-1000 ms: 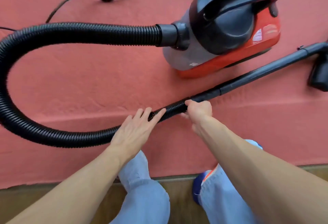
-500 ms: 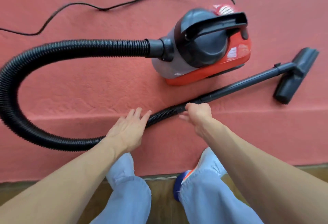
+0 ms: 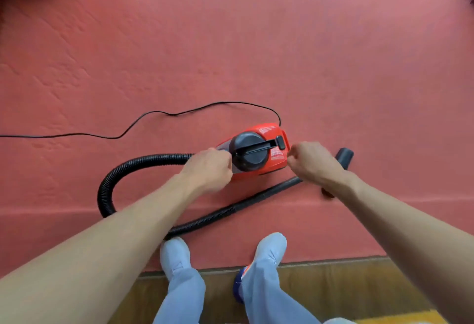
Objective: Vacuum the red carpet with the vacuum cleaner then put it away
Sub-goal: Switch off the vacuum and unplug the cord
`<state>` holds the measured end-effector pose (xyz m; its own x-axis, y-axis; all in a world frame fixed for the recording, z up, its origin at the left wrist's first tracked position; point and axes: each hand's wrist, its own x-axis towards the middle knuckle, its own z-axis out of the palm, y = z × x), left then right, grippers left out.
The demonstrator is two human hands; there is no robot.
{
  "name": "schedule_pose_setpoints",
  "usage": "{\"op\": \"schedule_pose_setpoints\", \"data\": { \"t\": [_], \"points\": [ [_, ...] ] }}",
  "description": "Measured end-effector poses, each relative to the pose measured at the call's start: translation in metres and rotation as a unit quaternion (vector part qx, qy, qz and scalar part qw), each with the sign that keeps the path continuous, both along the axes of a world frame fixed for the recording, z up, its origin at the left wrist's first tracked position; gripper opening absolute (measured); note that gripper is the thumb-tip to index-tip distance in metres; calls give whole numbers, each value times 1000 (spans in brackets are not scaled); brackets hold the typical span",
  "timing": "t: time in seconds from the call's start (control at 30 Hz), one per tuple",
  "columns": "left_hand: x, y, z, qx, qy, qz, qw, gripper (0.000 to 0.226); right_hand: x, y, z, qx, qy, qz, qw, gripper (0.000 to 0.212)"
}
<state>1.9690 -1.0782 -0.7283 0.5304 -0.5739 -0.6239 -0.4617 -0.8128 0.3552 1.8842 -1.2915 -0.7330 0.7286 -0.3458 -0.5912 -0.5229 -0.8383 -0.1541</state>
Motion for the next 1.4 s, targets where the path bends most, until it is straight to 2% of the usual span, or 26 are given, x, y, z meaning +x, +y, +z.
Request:
{"op": "schedule_pose_setpoints", "data": {
  "t": [0.1,0.2,0.4,0.63,0.8,0.93,1.0,1.07,1.23,1.33,1.4],
  "points": [
    [8,-13,36,-15,-6,24,1000,26,16,-9,34,-21,-24,93,995,25],
    [5,-25,45,-8,-8,34,999,25,22,-17,43,-25,-47,145,988,21],
    [-15,-68,13,50,-1,78,996,25,10,-59,6,15,-20,215,976,26],
    [-48,-145,-35,99,1,208,973,23,22,-131,-40,46,-5,283,958,34],
    [-67,-185,-70,55,-11,237,970,32,14,-157,-77,62,13,223,973,38],
    [-59,-190,-125,41,-91,138,985,59,8,-148,-124,113,9,165,980,42],
    [-54,-190,-156,68,-83,110,988,68,3,-140,-150,144,9,156,977,49],
    [-52,-189,-185,94,-77,107,987,71,-2,-133,-175,156,21,158,975,57],
    [-60,-191,-222,143,-159,55,975,73,-6,-126,-225,170,36,132,976,60],
    [-65,-191,-227,141,-198,48,969,73,-12,-122,-239,182,6,119,976,57],
    [-65,-190,-230,134,-209,47,968,67,-15,-118,-246,189,-17,100,977,62]
  ]
}}
